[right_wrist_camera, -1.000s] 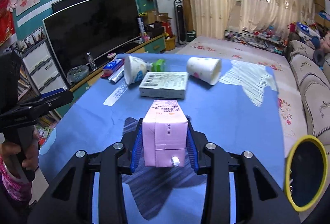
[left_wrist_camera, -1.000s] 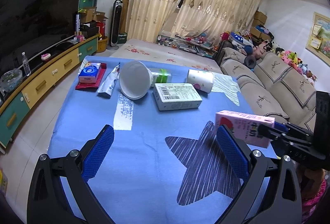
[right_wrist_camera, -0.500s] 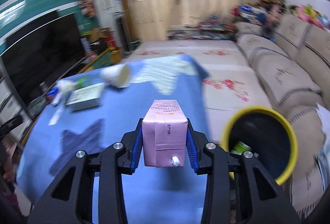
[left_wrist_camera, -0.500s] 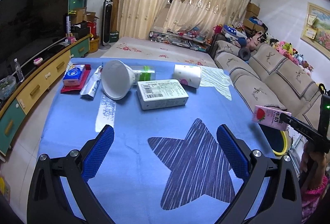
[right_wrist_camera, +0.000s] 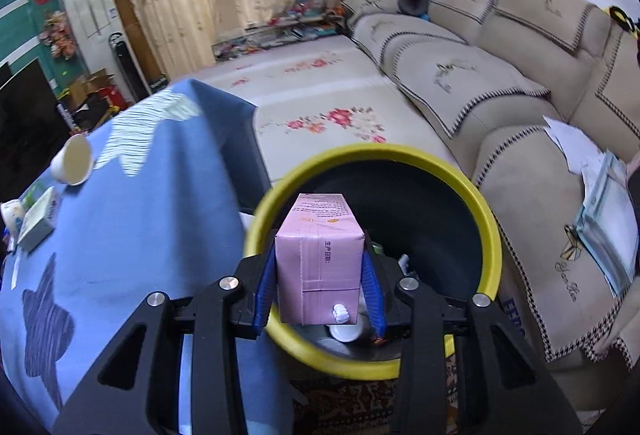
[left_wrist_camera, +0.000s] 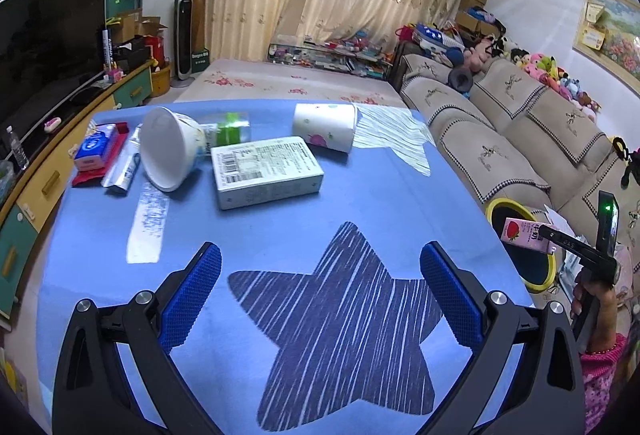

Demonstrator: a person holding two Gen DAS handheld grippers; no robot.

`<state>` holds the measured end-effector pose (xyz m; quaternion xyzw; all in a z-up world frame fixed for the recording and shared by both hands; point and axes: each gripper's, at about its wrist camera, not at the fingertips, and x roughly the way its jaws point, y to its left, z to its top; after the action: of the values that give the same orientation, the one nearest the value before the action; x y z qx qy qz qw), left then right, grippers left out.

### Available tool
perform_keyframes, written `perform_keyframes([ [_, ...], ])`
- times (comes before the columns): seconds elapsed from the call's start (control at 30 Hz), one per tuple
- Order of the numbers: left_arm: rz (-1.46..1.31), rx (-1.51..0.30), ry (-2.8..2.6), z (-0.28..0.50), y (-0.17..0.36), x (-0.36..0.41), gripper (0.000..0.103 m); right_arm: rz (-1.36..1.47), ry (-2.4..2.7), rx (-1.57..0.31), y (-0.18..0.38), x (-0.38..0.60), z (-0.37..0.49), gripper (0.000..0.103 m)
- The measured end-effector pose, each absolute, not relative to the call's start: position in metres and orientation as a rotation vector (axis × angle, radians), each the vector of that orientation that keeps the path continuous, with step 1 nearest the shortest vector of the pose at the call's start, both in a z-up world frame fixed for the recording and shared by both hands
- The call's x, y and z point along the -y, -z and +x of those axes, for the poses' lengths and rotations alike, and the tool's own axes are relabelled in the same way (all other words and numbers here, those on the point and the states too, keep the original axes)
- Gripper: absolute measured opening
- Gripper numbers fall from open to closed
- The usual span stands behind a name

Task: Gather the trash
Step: 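Carry the pink carton over the yellow bin and open the right gripper, then grasp the white barcode box with the left gripper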

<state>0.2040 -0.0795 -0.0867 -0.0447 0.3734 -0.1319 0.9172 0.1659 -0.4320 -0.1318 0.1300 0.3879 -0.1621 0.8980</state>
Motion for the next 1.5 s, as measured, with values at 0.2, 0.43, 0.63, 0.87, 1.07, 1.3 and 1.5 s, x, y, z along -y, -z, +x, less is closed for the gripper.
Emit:
perform_keyframes([
  [0.2,-0.085,-0.79,0.266,0.223,0.097,0.085,0.098,0.292,0.352,-0.79,0.137,0.442,0.163,0.052],
  [0.43,-0.092,-0.799,0.246,0.257,0.108,0.075,0.098,0.288,0.329,-0.812,0.143,0.434,0.171,0.052],
  [0.63,-0.075,-0.806,0.256,0.292,0.119,0.074,0.098,0.284,0.305,-0.817,0.145,0.426,0.18,0.053],
  [0.87,-0.051,-0.842,0.228,0.323,0.136,0.073,0.098,0.283,0.29,-0.822,0.147,0.422,0.186,0.053],
  [1.07,-0.068,-0.897,0.223,0.343,0.151,0.072,0.098,0.289,0.275,-0.829,0.151,0.42,0.192,0.053],
  [1.3,-0.047,-0.917,0.3,0.341,0.152,0.093,0.098,0.299,0.261,-0.822,0.15,0.42,0.19,0.053],
  [1.5,0.008,-0.918,0.526,0.312,0.141,0.139,0.098,0.305,0.258,-0.813,0.147,0.422,0.185,0.053],
])
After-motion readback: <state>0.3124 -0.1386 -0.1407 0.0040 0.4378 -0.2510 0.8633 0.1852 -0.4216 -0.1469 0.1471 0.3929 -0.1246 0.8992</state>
